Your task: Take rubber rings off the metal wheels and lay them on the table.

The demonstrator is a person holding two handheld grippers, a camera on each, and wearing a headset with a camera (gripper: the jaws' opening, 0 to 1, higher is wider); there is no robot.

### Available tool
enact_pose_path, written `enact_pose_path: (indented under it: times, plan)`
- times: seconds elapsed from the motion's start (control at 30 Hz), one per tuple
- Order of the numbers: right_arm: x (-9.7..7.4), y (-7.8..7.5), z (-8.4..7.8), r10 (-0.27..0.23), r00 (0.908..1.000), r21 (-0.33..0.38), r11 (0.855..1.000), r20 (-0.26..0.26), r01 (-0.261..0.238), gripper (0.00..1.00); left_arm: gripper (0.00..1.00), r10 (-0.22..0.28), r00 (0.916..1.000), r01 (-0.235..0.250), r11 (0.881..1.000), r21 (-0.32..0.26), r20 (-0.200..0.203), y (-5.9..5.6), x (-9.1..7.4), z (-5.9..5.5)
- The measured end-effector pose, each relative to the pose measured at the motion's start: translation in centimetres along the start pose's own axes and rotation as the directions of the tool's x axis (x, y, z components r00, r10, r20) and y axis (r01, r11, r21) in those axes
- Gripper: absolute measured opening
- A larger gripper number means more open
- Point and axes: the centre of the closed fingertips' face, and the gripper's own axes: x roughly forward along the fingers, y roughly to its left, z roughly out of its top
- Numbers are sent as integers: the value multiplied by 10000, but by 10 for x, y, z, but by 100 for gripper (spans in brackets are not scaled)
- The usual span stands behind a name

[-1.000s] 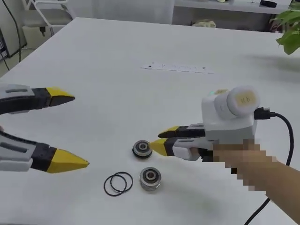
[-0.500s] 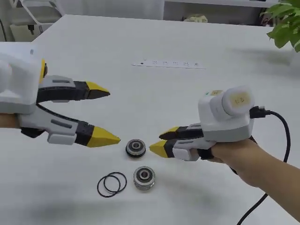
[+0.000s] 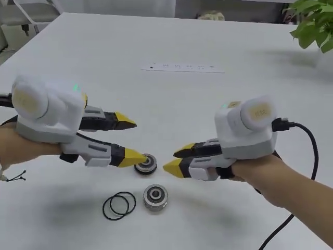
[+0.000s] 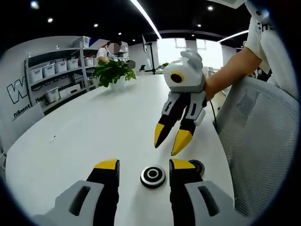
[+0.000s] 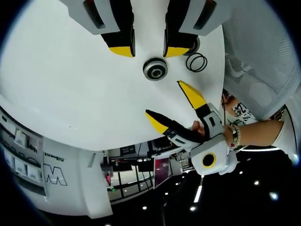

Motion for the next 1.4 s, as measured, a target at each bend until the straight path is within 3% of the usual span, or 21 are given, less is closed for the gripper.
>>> enact_pose_path:
  times: [0.27,0.37,0.43,0.47,0.6,0.63,0.67,0.87,1.07,1.2,1.4]
  plan:
    - [1,0,-2,26,10000,-6,10000,-84,-26,21,23,-365,9987,361,9993,-122,-348,-14,17,-15]
    - [1,0,-4,15,9999,-25,10000,-158,-15,21,17,-149,9948,170,9997,198,-1006,-14,21,-29]
    - [1,0,-4,34,9998,-53,10000,-183,-35,21,11,-284,9932,316,9991,272,-1126,-17,22,-33]
    - [1,1,-4,53,9998,-27,10000,-177,-54,21,9,-322,9962,326,9995,37,-813,-18,23,-28]
    - [2,1,-3,79,9999,-22,10000,-151,-80,21,8,-172,9938,139,9994,-316,-1094,-16,22,-34]
    - [2,1,-3,94,9998,-6,10000,-148,-94,21,8,-196,9958,153,9987,-488,-893,-18,24,-32]
    - [2,2,-4,102,9998,-29,9999,-182,-103,21,8,-164,9952,103,9979,-635,-964,-16,21,-34]
    - [8,5,-10,147,9992,-102,9998,-373,-151,21,7,-224,9966,170,9975,-684,-791,-22,24,-33]
    - [18,2,-20,-560,9950,-682,9964,-830,504,23,7,-297,9971,251,9975,-656,-698,-28,29,-29]
    - [22,6,-15,-598,9966,-770,9955,-565,554,28,7,-268,9978,226,9973,-692,-613,-29,29,-28]
    - [25,8,-13,-559,9974,-862,9949,-449,519,22,7,-269,9979,228,9973,-699,-583,-30,30,-28]
